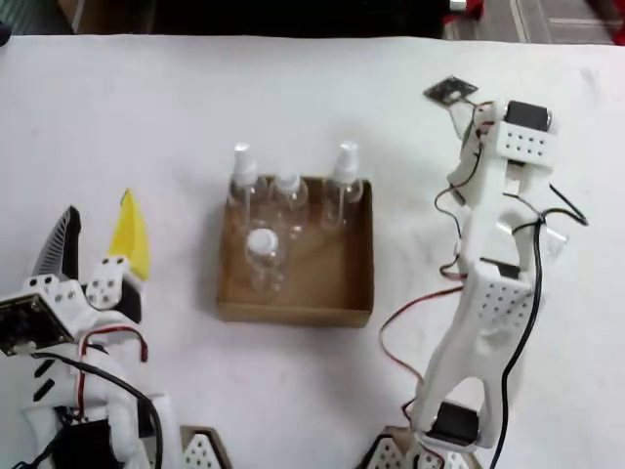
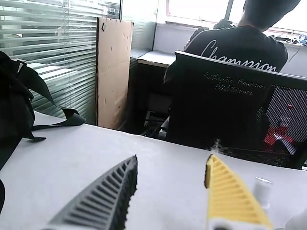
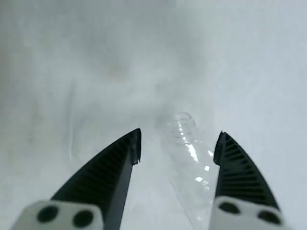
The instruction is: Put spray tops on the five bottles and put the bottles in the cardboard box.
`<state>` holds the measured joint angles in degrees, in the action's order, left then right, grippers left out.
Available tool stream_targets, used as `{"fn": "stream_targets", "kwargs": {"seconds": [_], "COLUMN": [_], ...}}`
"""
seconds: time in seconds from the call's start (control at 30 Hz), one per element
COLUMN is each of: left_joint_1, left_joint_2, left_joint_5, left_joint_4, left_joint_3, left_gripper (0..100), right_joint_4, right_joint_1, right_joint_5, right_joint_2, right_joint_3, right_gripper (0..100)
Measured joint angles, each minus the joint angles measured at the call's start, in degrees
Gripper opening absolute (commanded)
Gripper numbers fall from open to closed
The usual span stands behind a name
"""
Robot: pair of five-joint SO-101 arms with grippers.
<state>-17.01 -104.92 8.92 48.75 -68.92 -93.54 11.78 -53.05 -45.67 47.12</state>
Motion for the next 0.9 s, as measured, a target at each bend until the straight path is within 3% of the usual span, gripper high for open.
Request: {"fn": "stream_targets", "kwargs": {"seconds": [0.13,0.43,0.73,0.9], "left_joint_1": [0.0,0.0,1.58,1.76], "left_joint_2": [0.0,0.0,0.26,0.09], "left_joint_5": [0.0,0.0,0.0,0.0], "left_joint_4": [0.0,0.0,-4.4,-4.57], "left_joint_3": [0.0,-0.18,-4.13,-4.13], "left_gripper": [21,21,21,21], "right_joint_4": [-1.32,-1.85,-3.34,-3.34], "right_joint_1": [0.18,2.81,3.52,3.52], "right_joint_5": [-2.73,-3.69,-10.37,-10.73], "right_joint_2": [-2.73,-6.51,-7.82,-7.82], "right_joint_3": [2.81,8.44,8.44,8.44], "right_gripper": [13.0,20.0,20.2,13.1]}}
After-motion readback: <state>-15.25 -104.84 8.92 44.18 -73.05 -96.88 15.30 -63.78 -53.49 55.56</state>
